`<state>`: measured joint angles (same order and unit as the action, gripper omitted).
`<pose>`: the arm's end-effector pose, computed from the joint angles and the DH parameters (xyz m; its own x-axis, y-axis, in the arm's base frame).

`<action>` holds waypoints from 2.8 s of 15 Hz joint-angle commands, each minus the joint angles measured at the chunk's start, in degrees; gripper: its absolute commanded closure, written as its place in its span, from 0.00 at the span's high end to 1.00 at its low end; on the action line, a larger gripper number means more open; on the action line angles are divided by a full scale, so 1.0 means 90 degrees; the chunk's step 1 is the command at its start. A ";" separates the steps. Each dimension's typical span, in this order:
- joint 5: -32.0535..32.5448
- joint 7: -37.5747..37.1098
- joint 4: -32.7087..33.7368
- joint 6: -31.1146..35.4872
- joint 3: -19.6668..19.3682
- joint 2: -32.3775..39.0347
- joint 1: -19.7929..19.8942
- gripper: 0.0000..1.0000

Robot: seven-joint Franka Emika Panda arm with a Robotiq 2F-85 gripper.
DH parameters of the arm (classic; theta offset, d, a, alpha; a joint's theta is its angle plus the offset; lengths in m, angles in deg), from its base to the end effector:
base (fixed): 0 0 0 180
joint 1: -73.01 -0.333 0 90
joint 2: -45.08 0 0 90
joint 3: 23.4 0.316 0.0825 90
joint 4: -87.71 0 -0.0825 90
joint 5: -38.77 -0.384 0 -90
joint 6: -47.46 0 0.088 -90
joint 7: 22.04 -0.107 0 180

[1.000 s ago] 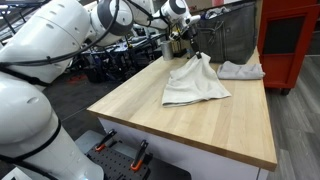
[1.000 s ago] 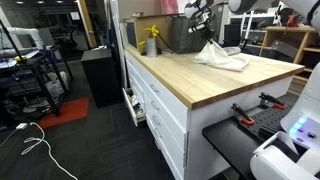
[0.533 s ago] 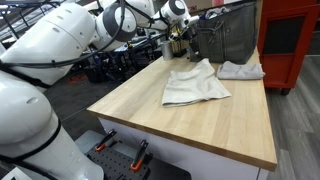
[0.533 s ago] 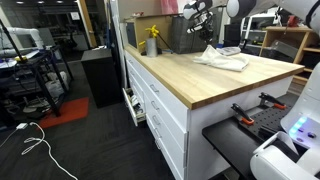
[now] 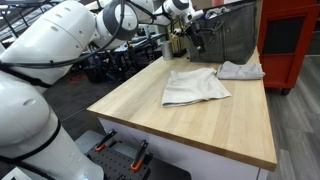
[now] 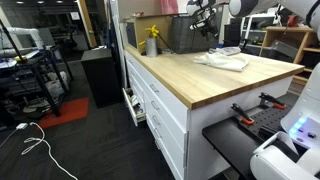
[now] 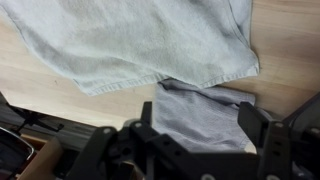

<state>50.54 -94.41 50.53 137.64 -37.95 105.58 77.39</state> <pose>0.7608 -0.1765 0.3474 0.1403 -0.9232 0.3578 -0.9707 -0.0571 0.2333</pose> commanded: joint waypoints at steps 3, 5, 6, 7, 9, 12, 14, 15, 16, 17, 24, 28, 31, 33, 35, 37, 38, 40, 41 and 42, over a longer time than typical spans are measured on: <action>-0.0365 0.0383 -0.0950 -0.0598 0.0230 -0.0961 0.0177 1.00; -0.0439 0.0805 -0.1478 -0.0628 0.0300 -0.1353 0.0231 1.00; -0.0430 0.1016 -0.1807 -0.0495 0.0330 -0.1556 0.0247 1.00; -0.0456 0.1384 -0.2108 -0.0390 0.0409 -0.1732 0.0306 1.00; -0.0396 0.2053 -0.2645 -0.0131 0.0492 -0.2021 0.0388 1.00; -0.0220 0.3101 -0.3500 0.0378 0.0553 -0.2409 0.0486 1.00; -0.0093 0.3672 -0.4089 0.0795 0.0517 -0.2638 0.0500 1.00; 0.0018 0.3891 -0.4386 0.1010 0.0486 -0.2752 0.0496 1.00; 0.0139 0.4131 -0.4697 0.1264 0.0475 -0.2868 0.0508 1.00; 0.0152 0.4409 -0.4969 0.1511 0.0323 -0.2965 0.0428 1.00; -0.0004 0.6313 -0.7117 0.2980 0.0394 -0.4246 0.0583 1.00; 0.0031 0.6598 -0.7128 0.2734 0.0298 -0.4215 0.0502 1.00; 0.0037 0.6775 -0.7796 0.2736 0.0312 -0.4758 0.0523 1.00; -0.0050 0.6872 -0.7818 0.2742 0.0337 -0.4817 0.0553 1.00; -0.0165 0.6883 -0.7972 0.2840 0.0365 -0.4976 0.0559 1.00; -0.0324 0.6871 -0.8199 0.2898 0.0405 -0.5146 0.0548 1.00; -0.0520 0.6949 -0.8270 0.2849 0.0446 -0.5201 0.0572 1.00; -0.0967 0.7145 -0.8458 0.2770 0.0521 -0.5327 0.0615 1.00; -0.1156 0.7289 -0.8558 0.2763 0.0552 -0.5387 0.0620 1.00; -0.1314 0.7371 -0.8677 0.2830 0.0573 -0.5453 0.0612 0.75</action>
<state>42.75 -31.57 -23.10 162.52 -33.81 60.42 82.08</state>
